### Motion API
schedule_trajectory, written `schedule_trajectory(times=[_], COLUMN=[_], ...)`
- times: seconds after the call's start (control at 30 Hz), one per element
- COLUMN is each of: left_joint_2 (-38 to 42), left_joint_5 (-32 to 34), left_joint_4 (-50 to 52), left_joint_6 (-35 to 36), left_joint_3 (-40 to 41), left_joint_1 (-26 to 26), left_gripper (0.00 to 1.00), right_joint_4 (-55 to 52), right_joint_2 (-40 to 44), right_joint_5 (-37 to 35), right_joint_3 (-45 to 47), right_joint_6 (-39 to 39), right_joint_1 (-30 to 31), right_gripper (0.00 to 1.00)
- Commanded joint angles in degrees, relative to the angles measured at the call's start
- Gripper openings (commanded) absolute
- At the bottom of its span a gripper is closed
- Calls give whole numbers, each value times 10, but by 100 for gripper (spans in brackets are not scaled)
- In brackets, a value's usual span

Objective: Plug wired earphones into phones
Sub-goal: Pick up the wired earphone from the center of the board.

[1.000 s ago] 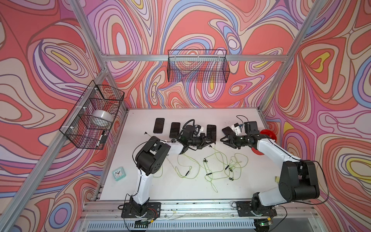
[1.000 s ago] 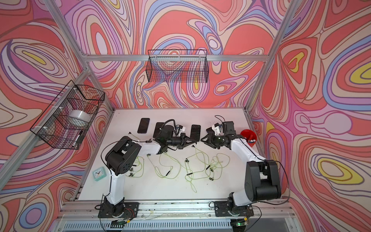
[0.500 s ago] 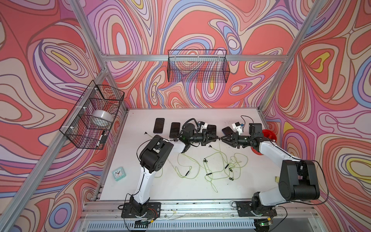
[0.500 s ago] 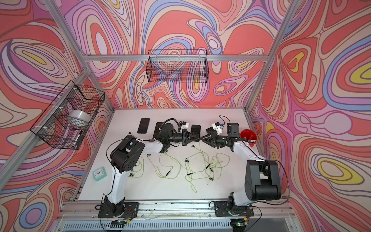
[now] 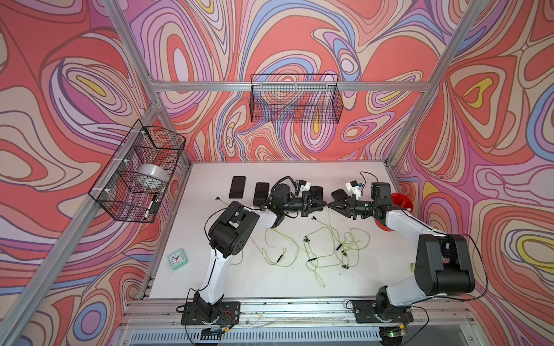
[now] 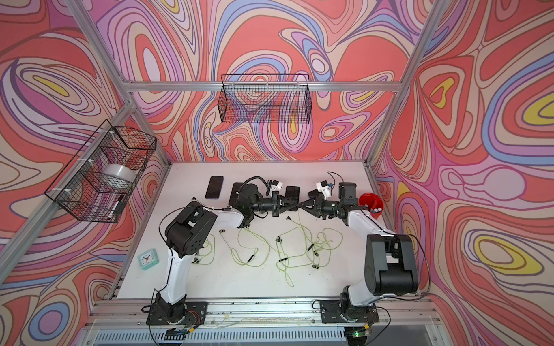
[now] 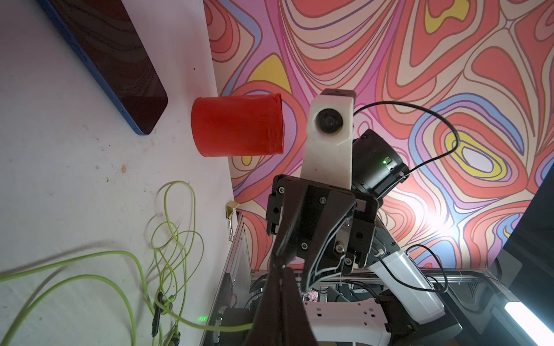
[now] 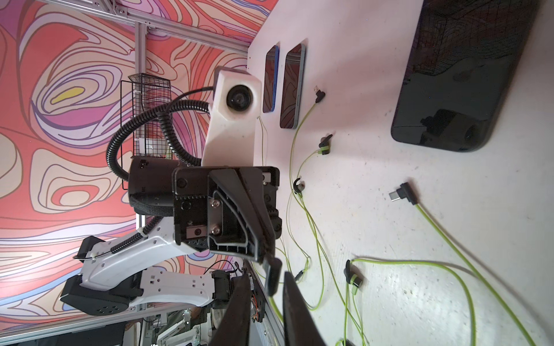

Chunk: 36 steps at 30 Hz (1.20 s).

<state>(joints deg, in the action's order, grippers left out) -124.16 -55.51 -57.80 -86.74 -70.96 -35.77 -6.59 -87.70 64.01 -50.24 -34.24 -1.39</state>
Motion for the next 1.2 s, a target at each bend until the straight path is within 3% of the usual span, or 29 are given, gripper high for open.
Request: schedule_trajectory(times=[0.0,0.2,0.6,0.83,1.0,1.17], left_joint_2=[-10,-13,-20,-22,-7,22], left_joint_5=[-5,-2,5,10,18,37], left_joint_4=[-40,-35,-32,-29,11,98], left_joint_6=[-8,-3,-1,2,45,115], left_joint_3=[-15,-22,-28,-31,-24,-19], left_joint_1=[-4,-8,-11,-16,-12,3], left_gripper=[0,0,0,0,1,31], right_joint_4=[13,31,37,43,-9,-116], right_joint_2=[-10,-18,-26,-25,-9,17], right_joint_5=[11,14,16,8,-19,-114], right_joint_3=[5,10,14,14,-2,-35], right_joint_6=[-3,-18,-19,-18,23,96], right_joint_1=[-2,-1,0,-1,-1,-7], right_gripper=[21,22,15,3,0,0])
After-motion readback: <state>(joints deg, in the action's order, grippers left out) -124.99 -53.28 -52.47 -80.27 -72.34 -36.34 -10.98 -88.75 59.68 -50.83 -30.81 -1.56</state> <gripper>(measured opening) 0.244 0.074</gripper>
